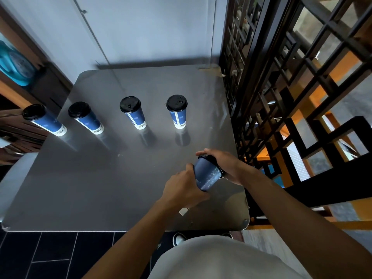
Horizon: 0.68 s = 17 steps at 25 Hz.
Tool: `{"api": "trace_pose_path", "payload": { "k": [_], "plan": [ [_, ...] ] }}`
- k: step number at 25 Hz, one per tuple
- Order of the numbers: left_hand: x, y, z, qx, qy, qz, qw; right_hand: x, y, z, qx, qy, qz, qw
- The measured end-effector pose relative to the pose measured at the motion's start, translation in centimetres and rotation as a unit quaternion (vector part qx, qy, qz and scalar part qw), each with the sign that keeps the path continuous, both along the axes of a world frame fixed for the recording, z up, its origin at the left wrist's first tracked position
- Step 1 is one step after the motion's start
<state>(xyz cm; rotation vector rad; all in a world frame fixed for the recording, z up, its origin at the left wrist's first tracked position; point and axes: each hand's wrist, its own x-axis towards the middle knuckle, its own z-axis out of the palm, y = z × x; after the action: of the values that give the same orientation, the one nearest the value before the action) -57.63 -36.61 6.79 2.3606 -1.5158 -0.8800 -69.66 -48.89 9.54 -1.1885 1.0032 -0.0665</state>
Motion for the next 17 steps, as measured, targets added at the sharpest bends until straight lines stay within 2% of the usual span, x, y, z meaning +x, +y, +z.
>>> {"api": "trace_pose_path", "payload": {
  "k": [2,4,6,8,10,12,14,16,17],
  "plan": [
    [0.3,-0.2,0.5,0.038,0.121,0.059,0.99,-0.4,-0.4,-0.1,0.008,-0.045,0.007,0.999],
    [0.6,-0.3,0.9,0.062,0.284,0.125,0.949,-0.9,-0.7,-0.3,-0.013,-0.09,0.012,0.996],
    [0.9,-0.2,1.4,0.072,0.403,0.147,0.9,-1.0,-0.8,-0.7,-0.027,-0.126,0.002,0.992],
    [1.0,0.1,1.8,0.075,0.51,0.172,0.84,-0.6,-0.7,-1.0,-0.023,-0.155,-0.049,0.986],
    [0.9,0.3,2.0,0.074,0.624,0.231,0.743,-0.3,-0.8,-1.5,0.023,-0.186,-0.145,0.971],
    [0.8,0.5,2.0,0.046,0.685,0.268,0.676,-0.5,-0.3,-2.0,0.063,-0.208,-0.197,0.956],
    [0.3,0.6,1.5,-0.003,0.716,0.281,0.639,-0.6,1.2,-2.5,0.091,-0.206,-0.192,0.955],
    [-0.2,0.8,1.1,-0.052,0.726,0.288,0.622,-0.4,2.7,-2.8,0.106,-0.189,-0.19,0.958],
    [-0.4,0.8,0.8,-0.073,0.707,0.295,0.638,-0.3,3.2,-2.6,0.099,-0.18,-0.189,0.96]
  ]
}}
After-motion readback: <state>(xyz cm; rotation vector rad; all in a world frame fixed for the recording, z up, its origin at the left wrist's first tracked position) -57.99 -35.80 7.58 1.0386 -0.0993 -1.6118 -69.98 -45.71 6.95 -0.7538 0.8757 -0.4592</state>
